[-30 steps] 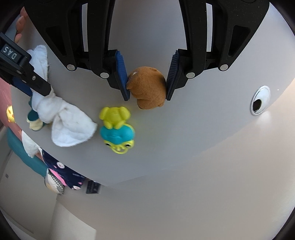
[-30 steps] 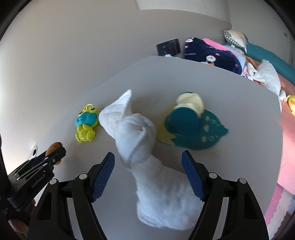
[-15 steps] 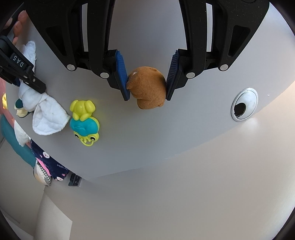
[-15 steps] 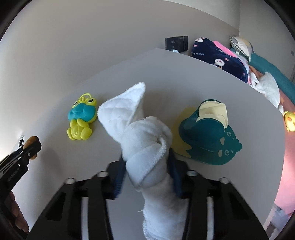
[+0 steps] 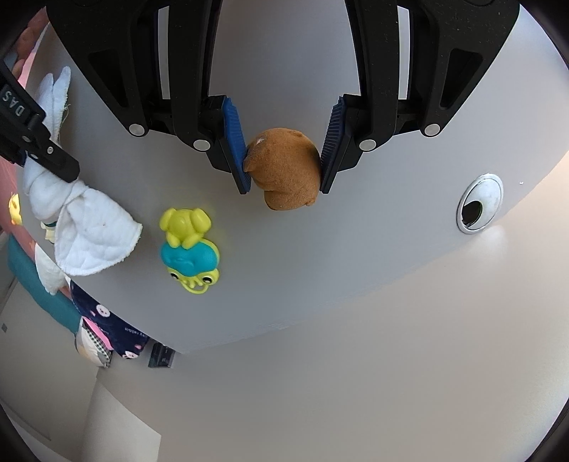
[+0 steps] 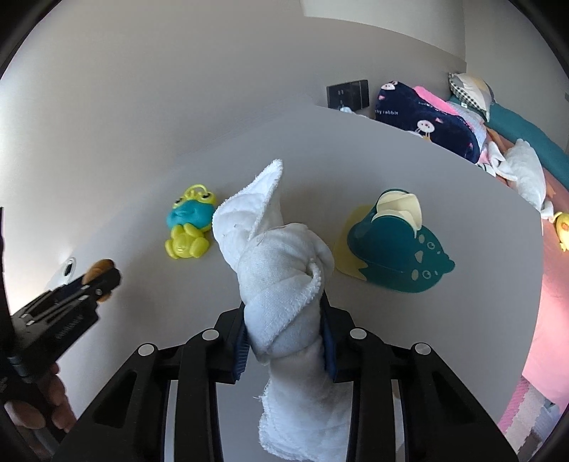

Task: Collect trash
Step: 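Carry the brown plush and white cloth to the black bin and open both grippers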

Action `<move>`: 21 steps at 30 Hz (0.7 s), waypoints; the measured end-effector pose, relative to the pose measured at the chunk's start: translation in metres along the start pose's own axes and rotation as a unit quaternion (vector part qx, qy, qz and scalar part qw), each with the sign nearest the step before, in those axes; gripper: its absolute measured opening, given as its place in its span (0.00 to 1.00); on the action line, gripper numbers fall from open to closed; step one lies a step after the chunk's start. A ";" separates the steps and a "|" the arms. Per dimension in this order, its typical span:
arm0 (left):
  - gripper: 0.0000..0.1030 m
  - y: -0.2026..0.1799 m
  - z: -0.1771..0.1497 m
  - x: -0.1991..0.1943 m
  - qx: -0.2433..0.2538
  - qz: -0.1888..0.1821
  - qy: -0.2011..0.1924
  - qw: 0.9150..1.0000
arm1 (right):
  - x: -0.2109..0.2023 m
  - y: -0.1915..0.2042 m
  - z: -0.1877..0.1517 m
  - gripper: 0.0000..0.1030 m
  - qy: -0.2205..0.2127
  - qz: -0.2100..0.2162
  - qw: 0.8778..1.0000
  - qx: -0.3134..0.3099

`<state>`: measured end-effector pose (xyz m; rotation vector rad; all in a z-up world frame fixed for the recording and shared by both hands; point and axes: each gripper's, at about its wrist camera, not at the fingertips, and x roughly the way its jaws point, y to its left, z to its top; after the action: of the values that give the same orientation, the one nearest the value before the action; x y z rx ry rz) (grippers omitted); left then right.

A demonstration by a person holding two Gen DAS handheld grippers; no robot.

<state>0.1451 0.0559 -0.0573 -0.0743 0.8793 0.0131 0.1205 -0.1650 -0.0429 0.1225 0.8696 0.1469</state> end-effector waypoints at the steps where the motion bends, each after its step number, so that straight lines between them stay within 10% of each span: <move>1: 0.38 -0.001 0.000 -0.003 0.000 0.000 -0.001 1.000 | -0.003 -0.001 -0.001 0.33 -0.002 0.001 1.000 0.001; 21: 0.38 -0.067 -0.021 -0.055 0.053 -0.029 -0.023 0.998 | -0.076 -0.058 -0.038 0.33 -0.034 -0.003 0.998 0.056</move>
<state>0.0966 -0.0113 -0.0237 -0.0001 0.8299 -0.0865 0.0474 -0.2334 -0.0194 0.2281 0.8112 0.0883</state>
